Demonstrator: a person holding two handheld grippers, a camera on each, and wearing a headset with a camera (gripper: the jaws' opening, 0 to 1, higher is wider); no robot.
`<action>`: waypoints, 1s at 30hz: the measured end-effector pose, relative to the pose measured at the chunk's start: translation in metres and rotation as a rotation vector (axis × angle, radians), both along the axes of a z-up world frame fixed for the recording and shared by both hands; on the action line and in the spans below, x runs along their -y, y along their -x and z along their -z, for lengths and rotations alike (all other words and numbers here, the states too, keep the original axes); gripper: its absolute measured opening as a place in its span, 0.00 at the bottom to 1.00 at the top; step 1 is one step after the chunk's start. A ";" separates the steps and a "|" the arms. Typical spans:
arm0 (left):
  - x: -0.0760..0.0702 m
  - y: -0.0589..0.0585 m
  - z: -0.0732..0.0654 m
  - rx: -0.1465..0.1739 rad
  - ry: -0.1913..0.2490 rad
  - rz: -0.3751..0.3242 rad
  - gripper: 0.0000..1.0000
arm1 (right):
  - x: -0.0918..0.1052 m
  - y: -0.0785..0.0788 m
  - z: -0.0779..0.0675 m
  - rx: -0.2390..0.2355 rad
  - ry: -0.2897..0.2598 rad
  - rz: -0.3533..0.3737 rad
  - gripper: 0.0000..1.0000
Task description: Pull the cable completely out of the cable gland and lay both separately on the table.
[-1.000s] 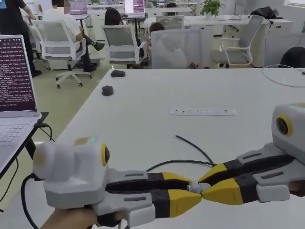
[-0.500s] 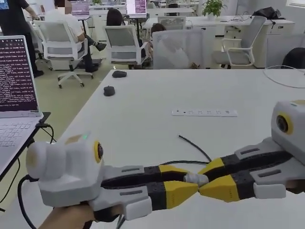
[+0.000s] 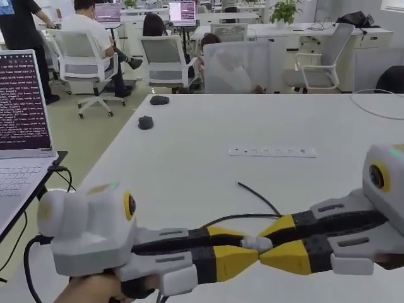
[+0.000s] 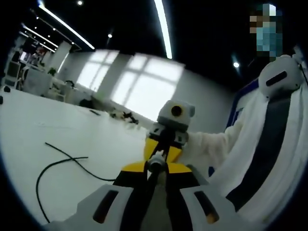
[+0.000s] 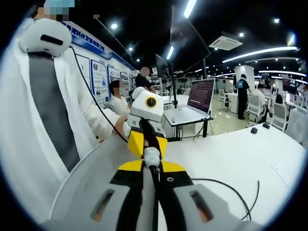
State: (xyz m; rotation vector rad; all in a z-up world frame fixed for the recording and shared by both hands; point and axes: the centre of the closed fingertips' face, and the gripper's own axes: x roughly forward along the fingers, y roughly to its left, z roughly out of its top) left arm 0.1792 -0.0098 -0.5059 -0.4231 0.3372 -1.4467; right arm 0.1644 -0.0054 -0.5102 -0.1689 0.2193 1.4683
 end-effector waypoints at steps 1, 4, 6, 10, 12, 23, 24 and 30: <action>-0.001 -0.001 0.001 0.002 -0.003 0.005 0.13 | 0.000 0.001 0.001 -0.007 0.005 -0.002 0.10; -0.001 -0.001 0.000 -0.029 0.012 0.010 0.13 | 0.000 0.001 0.000 0.036 0.006 0.000 0.10; 0.000 -0.001 0.002 -0.049 0.010 0.014 0.13 | 0.000 -0.001 0.001 0.091 0.030 -0.003 0.10; 0.000 -0.002 0.005 -0.102 0.013 0.024 0.13 | 0.000 -0.002 0.003 0.235 0.061 -0.019 0.10; 0.000 -0.002 0.006 -0.138 0.016 0.027 0.13 | 0.000 -0.003 0.003 0.309 0.075 -0.027 0.10; 0.001 0.006 -0.001 0.005 0.010 0.032 0.14 | 0.004 -0.002 0.004 0.104 0.013 -0.006 0.14; 0.002 0.005 -0.005 0.071 0.015 0.019 0.14 | 0.006 -0.006 0.004 0.084 0.004 0.011 0.18; 0.007 0.011 0.000 0.201 -0.044 0.032 0.14 | 0.018 -0.007 -0.011 -0.259 -0.168 0.031 0.32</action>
